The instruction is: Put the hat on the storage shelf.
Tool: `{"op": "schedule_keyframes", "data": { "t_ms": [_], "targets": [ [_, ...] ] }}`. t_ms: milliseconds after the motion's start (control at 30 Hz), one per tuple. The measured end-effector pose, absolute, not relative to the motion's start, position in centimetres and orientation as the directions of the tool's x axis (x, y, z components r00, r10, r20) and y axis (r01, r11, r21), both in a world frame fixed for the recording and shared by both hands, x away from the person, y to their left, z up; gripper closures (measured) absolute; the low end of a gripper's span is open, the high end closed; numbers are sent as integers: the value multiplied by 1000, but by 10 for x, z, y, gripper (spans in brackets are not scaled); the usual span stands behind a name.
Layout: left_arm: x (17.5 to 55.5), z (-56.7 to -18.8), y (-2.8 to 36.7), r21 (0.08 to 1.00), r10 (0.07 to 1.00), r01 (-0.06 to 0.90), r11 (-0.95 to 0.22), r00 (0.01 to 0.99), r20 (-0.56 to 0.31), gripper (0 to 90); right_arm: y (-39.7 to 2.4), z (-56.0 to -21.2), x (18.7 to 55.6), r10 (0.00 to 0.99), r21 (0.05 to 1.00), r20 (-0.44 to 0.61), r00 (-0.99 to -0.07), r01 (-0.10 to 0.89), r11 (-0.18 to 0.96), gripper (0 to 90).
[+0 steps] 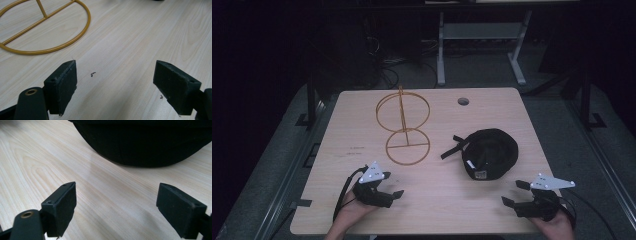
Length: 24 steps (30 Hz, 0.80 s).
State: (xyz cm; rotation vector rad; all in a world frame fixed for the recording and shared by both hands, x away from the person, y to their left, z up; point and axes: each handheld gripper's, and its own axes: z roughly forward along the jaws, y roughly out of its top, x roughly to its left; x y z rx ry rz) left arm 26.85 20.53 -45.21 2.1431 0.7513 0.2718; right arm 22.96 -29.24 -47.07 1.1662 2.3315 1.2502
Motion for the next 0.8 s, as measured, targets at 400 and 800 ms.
{"op": "schedule_keyframes", "data": {
  "t_ms": [400, 800],
  "targets": [
    [264, -445, 194, 782, 564, 394, -483, 823, -66, 190, -292, -469, 229, 753, 790, 145, -642, 534, 303, 161],
    [266, -431, 166, 781, 506, 369, -503, 859, -79, 189, -296, -469, 229, 755, 794, 156, -637, 536, 288, 161]
  ]
}}
